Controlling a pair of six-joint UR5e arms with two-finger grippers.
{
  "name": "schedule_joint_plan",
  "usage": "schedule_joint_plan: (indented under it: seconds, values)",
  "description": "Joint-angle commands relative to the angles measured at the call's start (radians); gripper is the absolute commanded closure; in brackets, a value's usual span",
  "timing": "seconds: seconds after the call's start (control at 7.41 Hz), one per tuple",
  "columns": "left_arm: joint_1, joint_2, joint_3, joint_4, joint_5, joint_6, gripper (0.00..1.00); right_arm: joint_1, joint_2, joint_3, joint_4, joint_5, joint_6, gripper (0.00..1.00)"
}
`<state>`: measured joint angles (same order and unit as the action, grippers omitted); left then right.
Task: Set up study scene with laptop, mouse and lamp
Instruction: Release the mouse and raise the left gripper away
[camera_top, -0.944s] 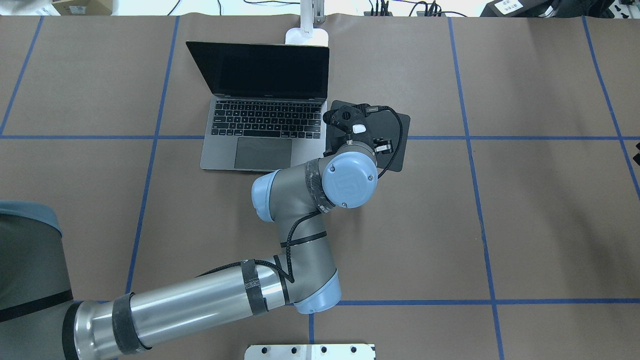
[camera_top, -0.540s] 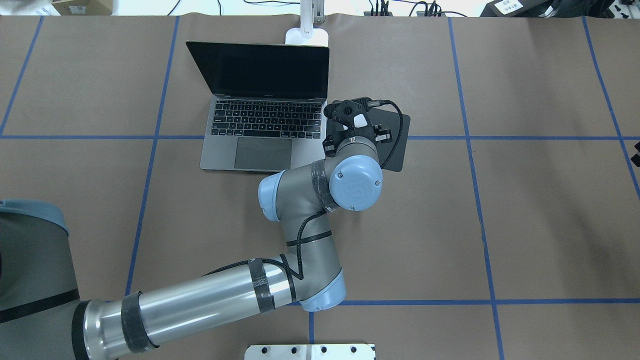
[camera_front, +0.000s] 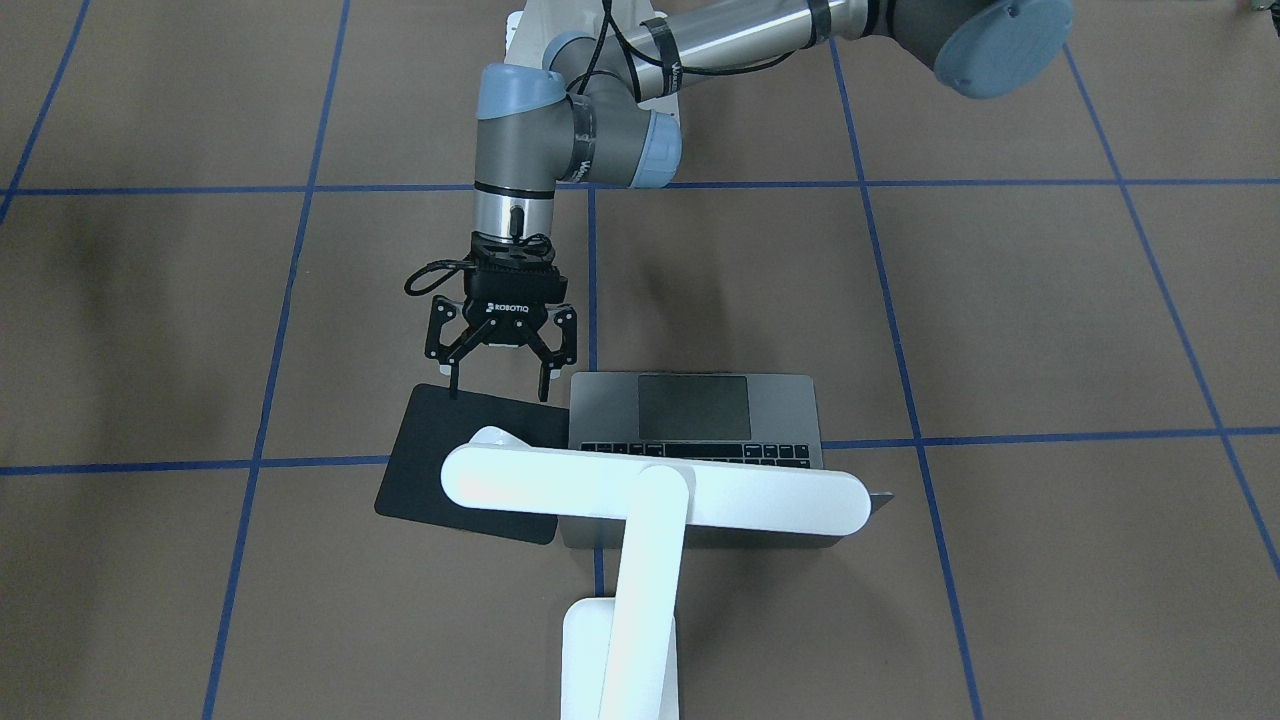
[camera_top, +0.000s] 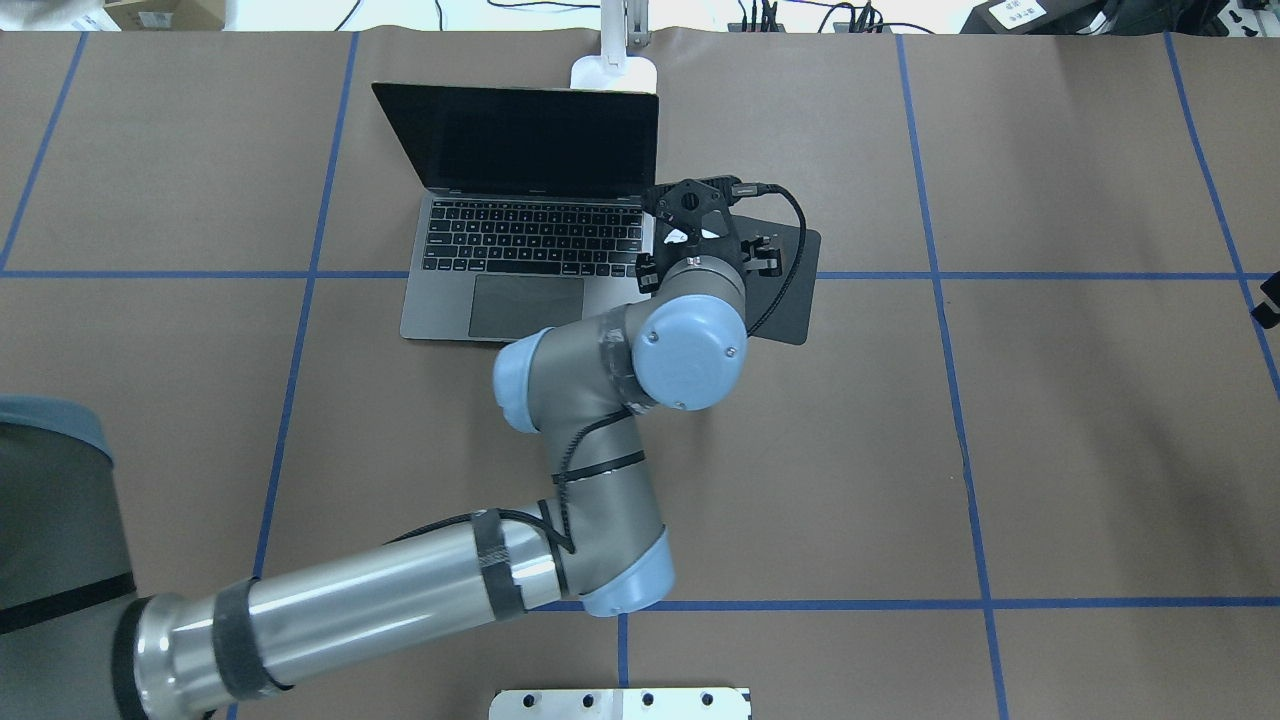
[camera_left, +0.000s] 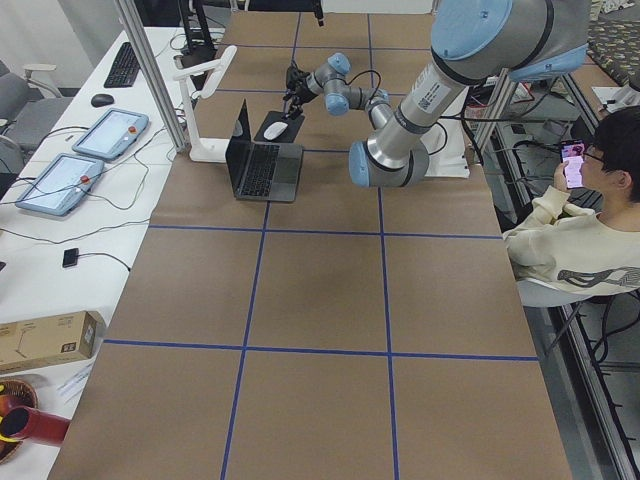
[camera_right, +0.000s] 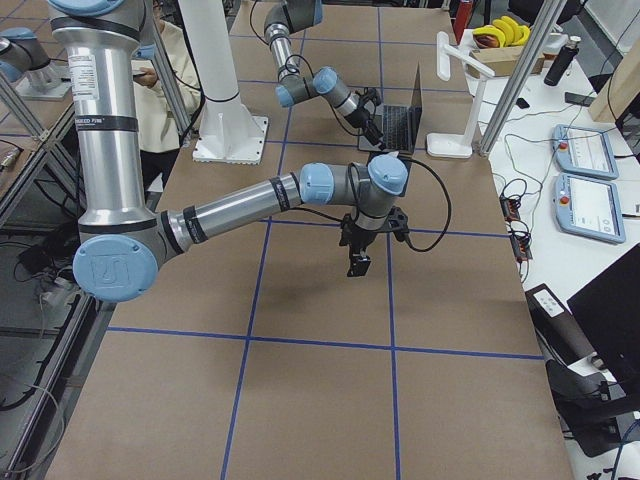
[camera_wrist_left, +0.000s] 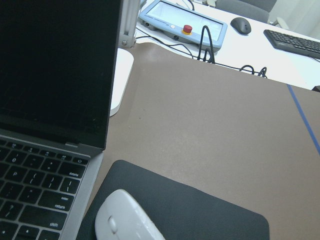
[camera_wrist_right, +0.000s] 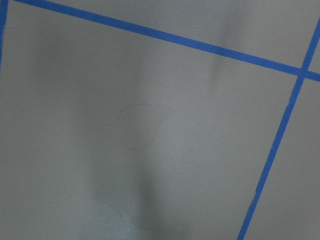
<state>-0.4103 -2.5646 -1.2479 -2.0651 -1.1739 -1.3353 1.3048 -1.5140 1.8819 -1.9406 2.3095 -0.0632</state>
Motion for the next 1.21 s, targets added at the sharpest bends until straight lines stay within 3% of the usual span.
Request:
schedule_joint_plan:
  seconds: [0.0,0.27,0.4,0.54,0.81,1.08]
  values:
    - [-0.054,0.207,-0.240,0.028,-0.213,0.056,0.01,0.001,0.008,-0.010,0.006,-0.030,-0.006,0.00]
    - [-0.102,0.315,-0.551,0.325,-0.405,0.056,0.01,0.028,0.009,-0.044,0.006,-0.109,0.005,0.00]
    - [-0.137,0.366,-0.712,0.502,-0.511,0.058,0.01,0.074,0.026,-0.072,0.008,-0.104,0.009,0.00]
    - [-0.210,0.412,-0.793,0.611,-0.635,0.106,0.01,0.111,0.056,-0.075,0.006,-0.099,0.013,0.00]
    - [-0.357,0.577,-0.800,0.634,-0.749,0.349,0.01,0.157,0.058,-0.070,0.026,-0.090,0.211,0.00]
    - [-0.589,0.697,-0.728,0.631,-0.927,0.648,0.01,0.179,0.052,-0.075,0.095,-0.088,0.203,0.00]
